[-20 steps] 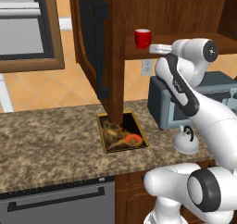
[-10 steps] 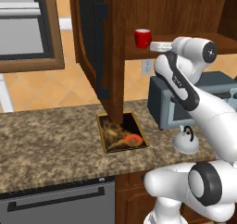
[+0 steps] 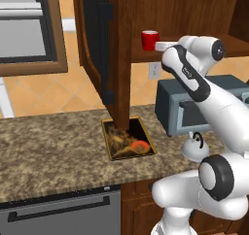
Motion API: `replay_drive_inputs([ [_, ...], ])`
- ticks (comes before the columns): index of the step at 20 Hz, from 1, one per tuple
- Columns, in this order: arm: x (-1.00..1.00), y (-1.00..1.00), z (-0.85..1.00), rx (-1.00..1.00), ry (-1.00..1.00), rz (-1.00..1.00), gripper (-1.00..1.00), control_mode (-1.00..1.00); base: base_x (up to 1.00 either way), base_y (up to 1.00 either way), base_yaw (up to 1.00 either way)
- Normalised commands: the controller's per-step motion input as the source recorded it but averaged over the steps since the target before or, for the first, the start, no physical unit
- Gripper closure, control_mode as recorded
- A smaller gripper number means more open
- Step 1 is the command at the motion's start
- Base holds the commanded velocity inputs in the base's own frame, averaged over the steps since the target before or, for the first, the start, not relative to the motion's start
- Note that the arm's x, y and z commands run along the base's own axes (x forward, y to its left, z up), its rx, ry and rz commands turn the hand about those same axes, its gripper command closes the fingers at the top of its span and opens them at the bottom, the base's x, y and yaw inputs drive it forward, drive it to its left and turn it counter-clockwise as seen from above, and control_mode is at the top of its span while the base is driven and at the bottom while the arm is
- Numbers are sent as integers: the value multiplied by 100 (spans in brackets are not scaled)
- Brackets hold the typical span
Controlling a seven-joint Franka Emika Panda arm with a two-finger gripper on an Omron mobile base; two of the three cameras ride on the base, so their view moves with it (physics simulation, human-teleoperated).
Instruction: Pick the kettle from the counter and place it on the tray. Then pick the mug from the cabinet and place it on the tray. Then close the cabinet doors.
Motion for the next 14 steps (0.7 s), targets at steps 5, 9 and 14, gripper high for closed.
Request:
replay_drive_inputs([
  [5,41,0,0,0,3,9,-100,-100,0,0,0],
  [9,34,3,3,0,1,6,-100,-100,0,0,0],
  [14,37,21,3,-2,1,2,-100,-100,0,0,0],
])
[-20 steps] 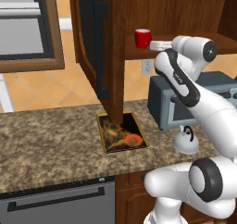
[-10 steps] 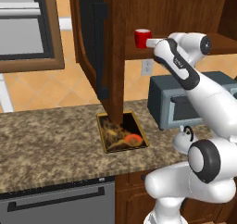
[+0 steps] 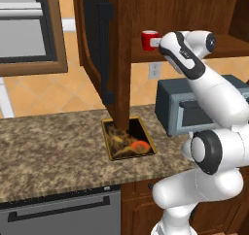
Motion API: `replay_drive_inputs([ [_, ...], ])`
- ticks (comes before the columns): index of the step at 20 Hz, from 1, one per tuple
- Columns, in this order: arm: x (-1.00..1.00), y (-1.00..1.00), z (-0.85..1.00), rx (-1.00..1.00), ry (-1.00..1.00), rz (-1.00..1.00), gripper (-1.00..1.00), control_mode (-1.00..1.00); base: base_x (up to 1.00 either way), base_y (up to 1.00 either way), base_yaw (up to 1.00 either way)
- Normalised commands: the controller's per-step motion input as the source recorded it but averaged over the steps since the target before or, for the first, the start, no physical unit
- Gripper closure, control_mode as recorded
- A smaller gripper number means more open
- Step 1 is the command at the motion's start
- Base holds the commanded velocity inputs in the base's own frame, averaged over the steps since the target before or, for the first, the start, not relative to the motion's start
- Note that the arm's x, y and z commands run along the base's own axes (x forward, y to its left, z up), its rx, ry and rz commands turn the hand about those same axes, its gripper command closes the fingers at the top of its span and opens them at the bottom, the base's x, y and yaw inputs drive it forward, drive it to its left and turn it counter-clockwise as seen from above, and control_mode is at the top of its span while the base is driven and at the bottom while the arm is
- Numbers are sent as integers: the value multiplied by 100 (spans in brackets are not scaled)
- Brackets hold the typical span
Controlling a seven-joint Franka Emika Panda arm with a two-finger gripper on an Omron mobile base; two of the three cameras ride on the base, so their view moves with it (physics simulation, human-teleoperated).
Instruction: Pick the kettle from the counter and place it on the tray. Then pick the mug from the cabinet and place it on the tray. Then close the cabinet doors.
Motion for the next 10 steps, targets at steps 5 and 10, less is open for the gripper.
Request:
replay_drive_inputs([
  [5,27,18,0,0,1,0,-100,-100,0,0,0],
  [10,9,2,0,0,0,0,-100,-100,0,0,0],
])
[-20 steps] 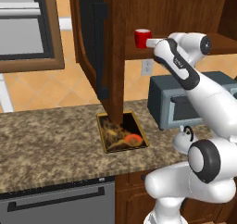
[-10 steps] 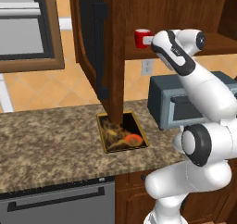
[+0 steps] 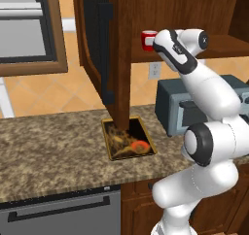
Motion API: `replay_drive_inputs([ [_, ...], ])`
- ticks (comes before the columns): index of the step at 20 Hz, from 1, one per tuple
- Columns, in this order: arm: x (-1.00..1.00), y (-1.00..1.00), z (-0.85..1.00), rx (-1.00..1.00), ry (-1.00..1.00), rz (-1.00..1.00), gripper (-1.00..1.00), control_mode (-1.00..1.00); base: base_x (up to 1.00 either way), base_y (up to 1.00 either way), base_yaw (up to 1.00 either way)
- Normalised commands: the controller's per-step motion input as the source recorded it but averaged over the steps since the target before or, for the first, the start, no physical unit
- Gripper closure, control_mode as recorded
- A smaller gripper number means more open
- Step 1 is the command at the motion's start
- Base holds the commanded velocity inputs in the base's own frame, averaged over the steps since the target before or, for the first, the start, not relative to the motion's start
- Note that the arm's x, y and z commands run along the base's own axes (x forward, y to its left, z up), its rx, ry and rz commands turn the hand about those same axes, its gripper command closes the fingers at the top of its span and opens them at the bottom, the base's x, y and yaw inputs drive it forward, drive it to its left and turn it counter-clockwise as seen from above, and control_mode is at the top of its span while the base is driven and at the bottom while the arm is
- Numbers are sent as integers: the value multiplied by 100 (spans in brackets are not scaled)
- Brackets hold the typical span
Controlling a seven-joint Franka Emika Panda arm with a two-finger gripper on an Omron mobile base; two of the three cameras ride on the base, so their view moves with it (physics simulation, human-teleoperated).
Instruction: Pick the kettle from the counter and place it on the tray. Then pick the mug from the cabinet and place it on the tray. Then close the cabinet doors.
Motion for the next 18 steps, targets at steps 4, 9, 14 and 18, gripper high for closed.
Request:
replay_drive_inputs([
  [4,2,0,0,0,0,0,100,-100,0,0,0],
  [9,0,0,0,0,0,0,100,-100,0,0,0],
  [14,0,0,0,0,0,0,100,-100,0,0,0],
  [18,0,0,0,0,0,0,100,-100,0,0,0],
])
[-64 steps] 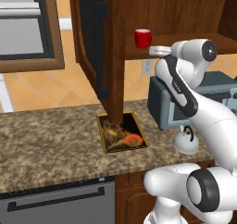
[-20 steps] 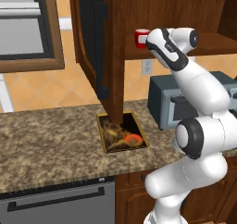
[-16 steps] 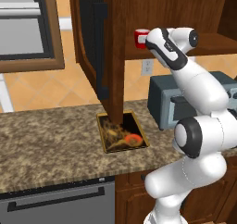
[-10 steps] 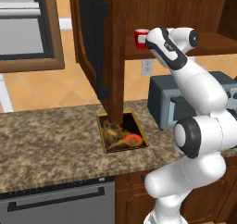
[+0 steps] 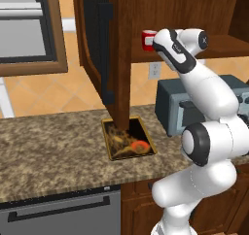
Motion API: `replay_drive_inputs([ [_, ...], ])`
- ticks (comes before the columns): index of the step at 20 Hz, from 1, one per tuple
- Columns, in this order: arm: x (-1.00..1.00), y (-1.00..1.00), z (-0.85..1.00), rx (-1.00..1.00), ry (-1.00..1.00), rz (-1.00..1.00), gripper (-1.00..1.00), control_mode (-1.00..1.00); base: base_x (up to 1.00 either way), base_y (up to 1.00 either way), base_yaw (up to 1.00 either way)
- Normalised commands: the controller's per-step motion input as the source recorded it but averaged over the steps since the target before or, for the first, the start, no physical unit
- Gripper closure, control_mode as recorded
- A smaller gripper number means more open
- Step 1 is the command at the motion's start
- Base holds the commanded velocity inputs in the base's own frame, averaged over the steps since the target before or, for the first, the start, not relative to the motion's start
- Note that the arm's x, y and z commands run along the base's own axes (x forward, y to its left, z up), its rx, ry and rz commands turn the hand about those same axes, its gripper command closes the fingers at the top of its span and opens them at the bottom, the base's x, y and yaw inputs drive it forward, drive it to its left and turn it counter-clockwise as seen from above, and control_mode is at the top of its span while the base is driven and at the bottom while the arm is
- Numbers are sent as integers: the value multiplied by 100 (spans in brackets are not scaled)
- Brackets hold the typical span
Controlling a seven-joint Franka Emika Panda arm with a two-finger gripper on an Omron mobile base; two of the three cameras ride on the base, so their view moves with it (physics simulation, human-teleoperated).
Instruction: Pick the kettle from the counter and place it on the tray. Then pick the mug from the cabinet and place it on the tray. Then close the cabinet doors.
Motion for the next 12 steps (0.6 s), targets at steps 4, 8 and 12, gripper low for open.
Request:
replay_drive_inputs([
  [4,-10,0,0,0,-1,0,100,-100,0,0,0],
  [8,-74,1,-3,0,-13,0,100,-100,0,0,0],
  [12,-100,21,-2,4,-8,-3,100,-100,0,0,0],
])
